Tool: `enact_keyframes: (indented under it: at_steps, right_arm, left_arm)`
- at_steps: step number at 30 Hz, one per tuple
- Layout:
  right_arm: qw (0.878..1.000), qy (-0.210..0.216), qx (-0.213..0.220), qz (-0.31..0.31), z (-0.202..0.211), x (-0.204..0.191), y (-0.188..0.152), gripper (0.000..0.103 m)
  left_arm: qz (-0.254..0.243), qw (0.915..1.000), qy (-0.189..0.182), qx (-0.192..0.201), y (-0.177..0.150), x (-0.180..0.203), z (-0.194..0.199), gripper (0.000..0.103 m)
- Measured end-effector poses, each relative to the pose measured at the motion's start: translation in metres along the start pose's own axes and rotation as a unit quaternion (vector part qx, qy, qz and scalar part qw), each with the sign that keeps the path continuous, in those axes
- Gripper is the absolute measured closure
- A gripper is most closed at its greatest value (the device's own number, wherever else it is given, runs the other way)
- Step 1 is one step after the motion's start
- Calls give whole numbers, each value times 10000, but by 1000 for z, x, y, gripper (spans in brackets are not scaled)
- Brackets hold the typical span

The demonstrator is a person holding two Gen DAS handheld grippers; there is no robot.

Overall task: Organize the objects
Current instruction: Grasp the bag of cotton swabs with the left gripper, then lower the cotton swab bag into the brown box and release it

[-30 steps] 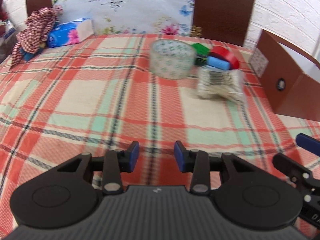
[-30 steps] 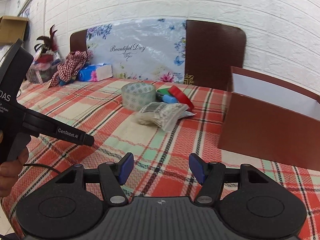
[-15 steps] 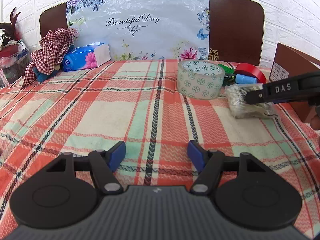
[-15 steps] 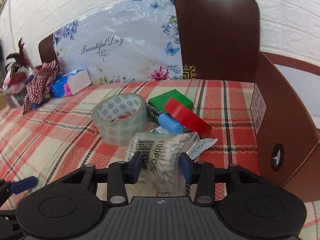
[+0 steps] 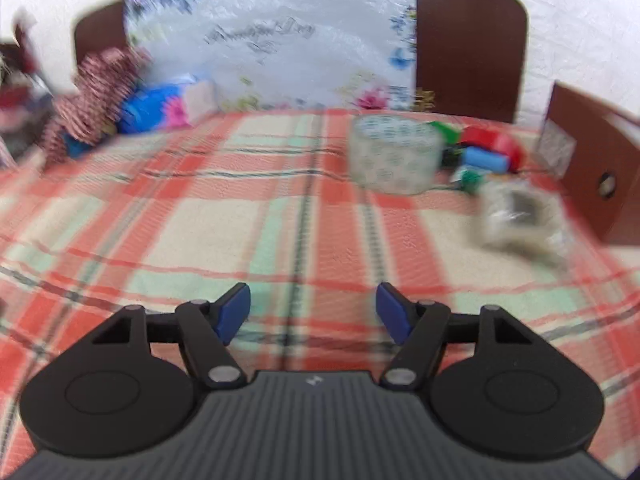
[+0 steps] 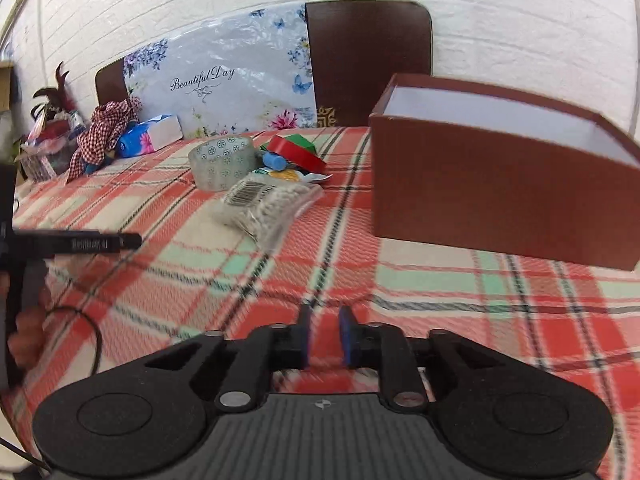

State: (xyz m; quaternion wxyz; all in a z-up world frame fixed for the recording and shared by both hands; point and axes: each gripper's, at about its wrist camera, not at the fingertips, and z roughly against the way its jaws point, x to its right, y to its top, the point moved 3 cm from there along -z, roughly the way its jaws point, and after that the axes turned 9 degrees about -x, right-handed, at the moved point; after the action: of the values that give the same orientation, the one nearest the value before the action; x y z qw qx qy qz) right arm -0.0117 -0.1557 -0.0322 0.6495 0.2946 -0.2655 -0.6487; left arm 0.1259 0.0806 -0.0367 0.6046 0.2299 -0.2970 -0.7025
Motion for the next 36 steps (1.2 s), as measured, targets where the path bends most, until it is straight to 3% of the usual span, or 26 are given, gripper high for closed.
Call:
enact_keyframes:
  at_steps: [1, 5, 7, 11, 13, 15, 16, 18, 21, 25, 29, 32, 36]
  right_arm:
    - [9999, -20, 71, 72, 0, 0, 1, 63]
    - [9993, 236, 195, 220, -18, -11, 21, 53]
    - [9986, 282, 250, 373, -32, -18, 33, 42]
    - [9971, 312, 202, 660, -69, -35, 61, 39]
    - [9967, 285, 165, 737, -88, -40, 73, 37]
    - [9967, 305, 8, 749, -109, -42, 80, 36]
    - [9963, 431, -147, 725, -118, -42, 82, 40]
    - [9960, 584, -92, 667, -116, -41, 82, 56]
    - [9966, 610, 129, 533, -90, -42, 71, 63]
    - [9908, 205, 1148, 687, -25, -34, 58, 63]
    - [9772, -621, 1911, 690, 17, 5, 73, 63]
    - [9753, -1073, 1900, 339, 24, 59, 82, 63]
    - [9797, -1398, 1418, -226, 14, 134, 83, 63]
  left_arm:
    - [58, 9997, -243, -23, 7, 5, 3, 32]
    - [-323, 9965, -774, 65, 40, 44, 11, 28]
    - [-520, 9930, -1059, -48, 53, 62, 5, 11]
    - [-713, 9897, -1197, -336, 72, 84, -21, 10]
    - [-627, 9852, -1481, -599, 77, 89, -34, 10]
    - [-588, 9829, -1542, -816, 79, 94, -47, 18]
    - [-596, 9814, -1561, -945, 78, 97, -54, 37]
    - [-392, 9736, -1933, -1144, 75, 97, -61, 54]
    - [-389, 9769, -1866, -963, 67, 104, -34, 57]
    - [-480, 9734, -2225, -274, 61, 120, 39, 61]
    - [-952, 9601, -2589, 452, 96, 179, 85, 61]
    - [-1386, 9456, -2881, 607, 117, 243, 87, 61]
    - [-1886, 9316, -3096, 272, 121, 328, 52, 60]
